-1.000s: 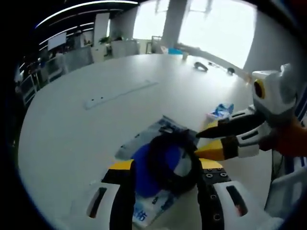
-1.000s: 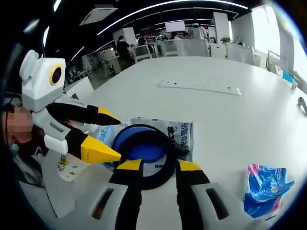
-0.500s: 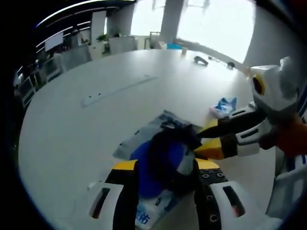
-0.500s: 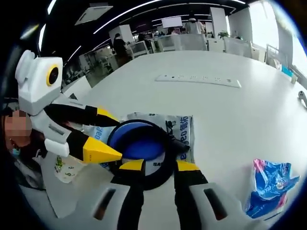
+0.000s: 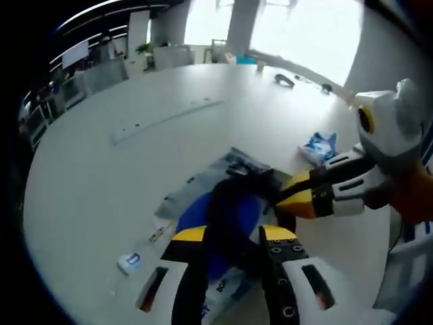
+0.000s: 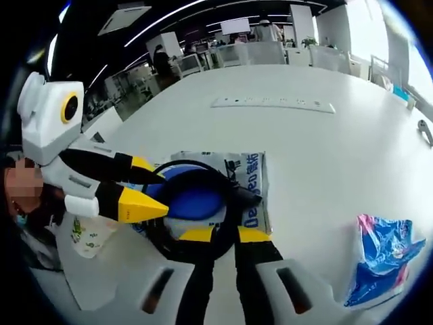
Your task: Arrange the tabletop items into an orderly group along one side of the table until the central work area is clear of visible clutter.
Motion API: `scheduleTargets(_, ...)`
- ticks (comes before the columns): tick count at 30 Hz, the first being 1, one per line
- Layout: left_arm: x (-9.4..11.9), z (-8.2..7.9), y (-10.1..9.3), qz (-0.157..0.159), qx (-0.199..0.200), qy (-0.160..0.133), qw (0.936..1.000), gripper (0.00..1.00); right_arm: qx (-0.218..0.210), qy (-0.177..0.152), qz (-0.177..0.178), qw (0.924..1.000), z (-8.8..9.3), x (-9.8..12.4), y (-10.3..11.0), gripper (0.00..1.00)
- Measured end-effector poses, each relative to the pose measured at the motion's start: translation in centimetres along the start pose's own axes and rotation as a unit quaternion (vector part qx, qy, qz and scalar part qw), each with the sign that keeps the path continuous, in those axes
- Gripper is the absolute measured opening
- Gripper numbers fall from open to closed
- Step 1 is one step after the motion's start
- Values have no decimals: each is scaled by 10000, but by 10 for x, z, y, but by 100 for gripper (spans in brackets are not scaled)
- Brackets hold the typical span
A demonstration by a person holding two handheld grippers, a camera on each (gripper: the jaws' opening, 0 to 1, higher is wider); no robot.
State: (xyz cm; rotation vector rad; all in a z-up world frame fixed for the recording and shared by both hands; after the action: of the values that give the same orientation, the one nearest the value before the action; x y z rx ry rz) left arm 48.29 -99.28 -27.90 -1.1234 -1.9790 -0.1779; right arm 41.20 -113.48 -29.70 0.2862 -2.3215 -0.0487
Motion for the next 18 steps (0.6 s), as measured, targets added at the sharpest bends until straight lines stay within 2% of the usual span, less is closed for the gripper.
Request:
scheduleTargets(3, 0, -1, 2, -59, 30, 5, 10000, 18, -12, 4, 37, 10000, 0, -1, 0, 6)
scheduleTargets(5, -1, -2, 2, -41, 41, 47, 10000, 11, -26, 10, 42, 10000, 0, 0, 1, 5)
scheduleTargets(15, 0, -1, 5, -80, 203, 29, 9998, 6, -43, 20, 63, 10000, -1, -1, 0, 5)
scheduleTargets(18, 0, 0, 6, -70, 344, 17, 9994, 4, -192, -12, 48, 9998, 0, 0, -1, 4)
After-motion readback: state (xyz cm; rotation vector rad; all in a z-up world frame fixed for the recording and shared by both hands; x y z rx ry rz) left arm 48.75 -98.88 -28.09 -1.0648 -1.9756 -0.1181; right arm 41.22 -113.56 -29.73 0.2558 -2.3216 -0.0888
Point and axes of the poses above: the point that each gripper's makers call its tool centre point, and the gripper's own axes: x roughly backward along the fingers, y roughly to its left, z roughly out of its underside, the point moved 9 cm from there along x, roughly backward along the fingers, and after that the axes turned 8 degrees about x, right-handed, at the moved point
